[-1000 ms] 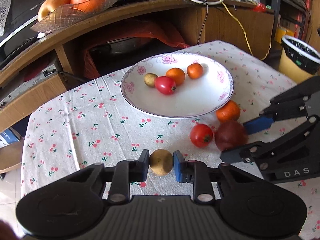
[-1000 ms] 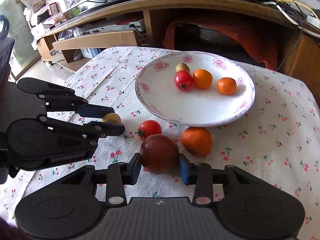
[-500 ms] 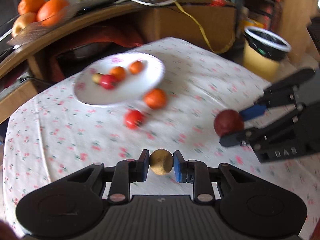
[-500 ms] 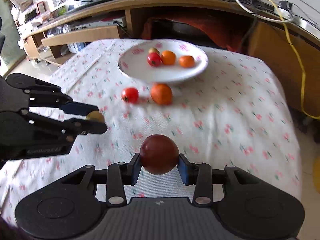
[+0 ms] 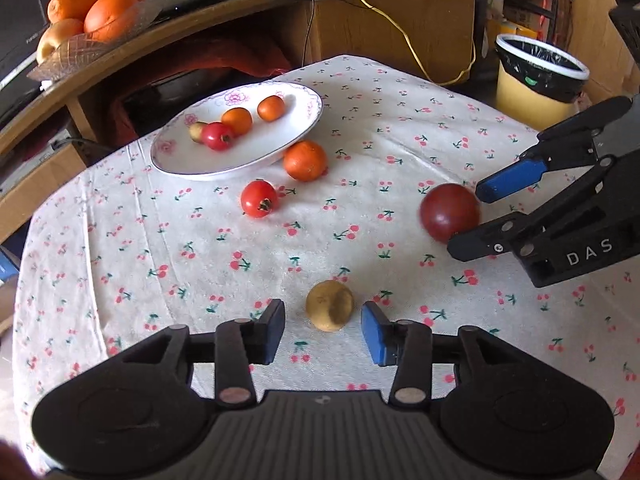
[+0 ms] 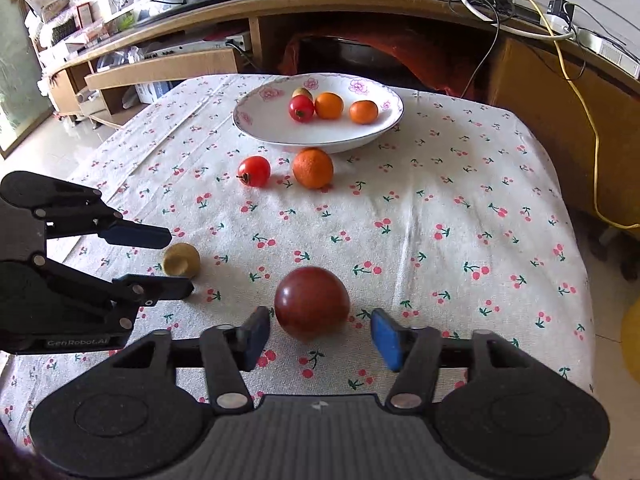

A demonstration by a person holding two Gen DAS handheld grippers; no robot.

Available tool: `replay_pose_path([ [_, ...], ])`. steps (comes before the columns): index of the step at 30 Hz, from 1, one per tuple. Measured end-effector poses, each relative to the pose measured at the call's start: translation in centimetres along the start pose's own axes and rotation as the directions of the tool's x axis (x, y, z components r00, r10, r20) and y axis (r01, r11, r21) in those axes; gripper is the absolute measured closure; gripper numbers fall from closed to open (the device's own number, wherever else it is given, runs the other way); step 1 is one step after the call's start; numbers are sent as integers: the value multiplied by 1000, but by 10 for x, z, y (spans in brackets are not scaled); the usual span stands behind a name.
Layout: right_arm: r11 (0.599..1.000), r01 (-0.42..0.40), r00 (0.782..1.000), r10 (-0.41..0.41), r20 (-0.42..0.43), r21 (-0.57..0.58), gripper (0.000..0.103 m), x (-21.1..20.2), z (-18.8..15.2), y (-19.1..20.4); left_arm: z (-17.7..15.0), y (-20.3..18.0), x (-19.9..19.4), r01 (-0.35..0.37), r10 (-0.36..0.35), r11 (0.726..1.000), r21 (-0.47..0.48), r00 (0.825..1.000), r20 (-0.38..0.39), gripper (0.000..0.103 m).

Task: Organize fruits
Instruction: 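Carry potato and dark tomato over the white bowl and open both tools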

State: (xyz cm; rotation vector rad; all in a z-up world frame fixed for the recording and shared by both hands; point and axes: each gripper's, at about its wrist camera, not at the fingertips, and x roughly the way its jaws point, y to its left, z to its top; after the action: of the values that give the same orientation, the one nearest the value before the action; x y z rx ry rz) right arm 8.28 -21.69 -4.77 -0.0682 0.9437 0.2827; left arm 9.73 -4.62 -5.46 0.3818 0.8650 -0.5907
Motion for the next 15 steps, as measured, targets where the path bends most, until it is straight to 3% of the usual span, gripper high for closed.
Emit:
replay_pose_path([
  [12,1000,-14,1000,14,20,-10,52,5,7,-1,7,-5,7,-6,5,999,35,1000,15,50],
  [14,1000,-24,1000,24,4,-10,56,8,7,-1,6,-4,6,2,-3,999,34,1000,15,52],
  [15,1000,-22,1000,22,-8,-11,64,10,7,0,6,-3,6,13,-14,1000,24,1000,12,57],
])
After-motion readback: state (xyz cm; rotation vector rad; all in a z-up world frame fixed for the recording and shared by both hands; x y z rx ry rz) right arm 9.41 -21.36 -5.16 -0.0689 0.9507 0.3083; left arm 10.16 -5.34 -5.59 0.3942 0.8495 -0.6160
